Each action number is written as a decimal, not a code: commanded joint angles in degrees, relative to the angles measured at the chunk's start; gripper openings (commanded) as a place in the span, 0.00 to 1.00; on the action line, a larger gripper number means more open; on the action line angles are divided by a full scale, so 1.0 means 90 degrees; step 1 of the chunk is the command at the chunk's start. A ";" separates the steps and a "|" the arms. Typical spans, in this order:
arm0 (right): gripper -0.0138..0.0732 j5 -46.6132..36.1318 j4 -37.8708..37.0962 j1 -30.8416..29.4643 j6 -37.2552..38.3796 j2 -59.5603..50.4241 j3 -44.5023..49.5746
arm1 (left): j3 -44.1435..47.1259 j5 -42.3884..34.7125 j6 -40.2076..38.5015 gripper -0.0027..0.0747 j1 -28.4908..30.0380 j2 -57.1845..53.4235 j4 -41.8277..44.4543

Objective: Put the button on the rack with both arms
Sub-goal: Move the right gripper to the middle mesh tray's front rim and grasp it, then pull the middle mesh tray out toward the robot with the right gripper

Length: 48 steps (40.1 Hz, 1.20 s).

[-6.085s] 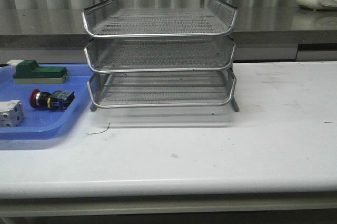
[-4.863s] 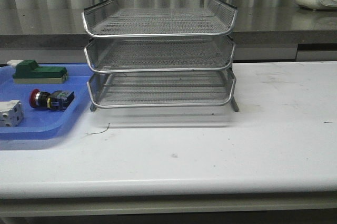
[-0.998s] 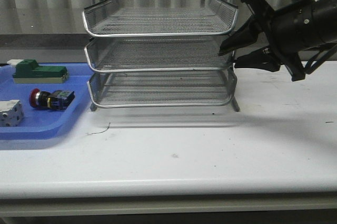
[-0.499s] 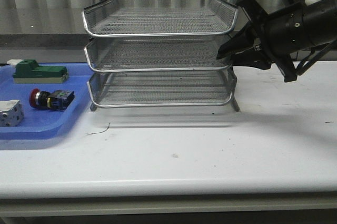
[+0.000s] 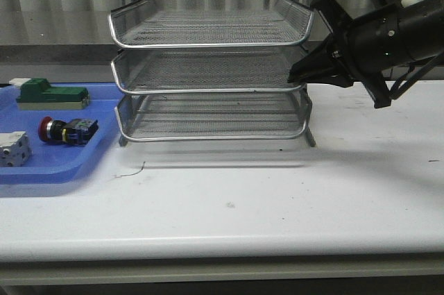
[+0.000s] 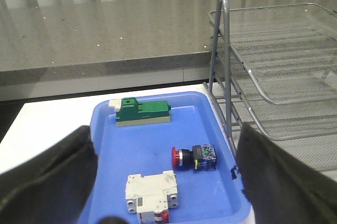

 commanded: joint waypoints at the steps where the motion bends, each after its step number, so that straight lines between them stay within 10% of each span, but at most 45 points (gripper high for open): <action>1: 0.19 0.0356 0.0488 0.0012 -0.0028 -0.0310 -0.0188 | -0.0247 -0.0496 0.0004 0.69 0.0008 0.0063 -0.0009; 48: 0.20 0.1067 0.0348 0.0012 -0.1128 -0.1697 0.2514 | -0.0247 -0.0509 0.0004 0.68 0.0008 0.0063 -0.0009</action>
